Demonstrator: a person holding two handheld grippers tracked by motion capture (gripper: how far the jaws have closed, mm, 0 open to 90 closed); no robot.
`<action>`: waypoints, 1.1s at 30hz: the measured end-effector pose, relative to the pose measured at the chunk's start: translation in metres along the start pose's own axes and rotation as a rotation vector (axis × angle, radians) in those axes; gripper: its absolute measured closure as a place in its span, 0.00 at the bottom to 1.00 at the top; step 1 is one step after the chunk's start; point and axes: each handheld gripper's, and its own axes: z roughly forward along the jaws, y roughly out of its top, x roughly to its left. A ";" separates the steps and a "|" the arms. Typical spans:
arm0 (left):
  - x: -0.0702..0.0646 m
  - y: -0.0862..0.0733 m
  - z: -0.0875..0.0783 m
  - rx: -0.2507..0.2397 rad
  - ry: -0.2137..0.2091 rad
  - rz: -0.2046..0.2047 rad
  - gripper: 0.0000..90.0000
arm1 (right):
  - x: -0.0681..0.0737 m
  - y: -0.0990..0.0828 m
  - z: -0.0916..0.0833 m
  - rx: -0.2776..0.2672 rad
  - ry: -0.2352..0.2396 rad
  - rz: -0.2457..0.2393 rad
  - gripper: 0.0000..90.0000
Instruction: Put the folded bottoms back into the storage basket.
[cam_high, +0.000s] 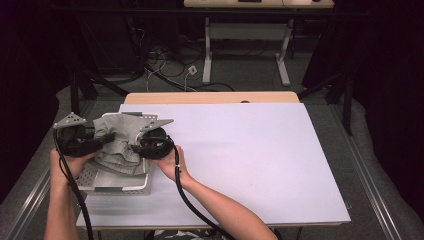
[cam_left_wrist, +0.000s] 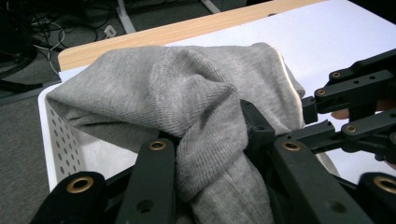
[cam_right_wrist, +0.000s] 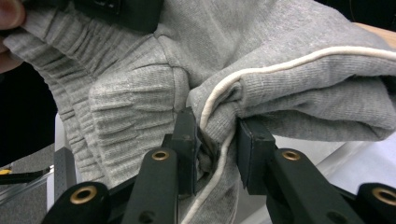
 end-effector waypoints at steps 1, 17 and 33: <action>0.000 0.000 0.000 0.004 0.003 0.001 0.79 | 0.000 0.000 0.001 0.004 0.002 0.002 0.79; 0.003 -0.003 0.007 0.019 0.017 -0.008 0.80 | -0.002 -0.002 0.008 0.039 0.000 0.016 0.78; 0.011 -0.011 0.018 0.068 0.025 -0.018 0.80 | -0.002 0.002 0.020 0.153 -0.021 -0.008 0.70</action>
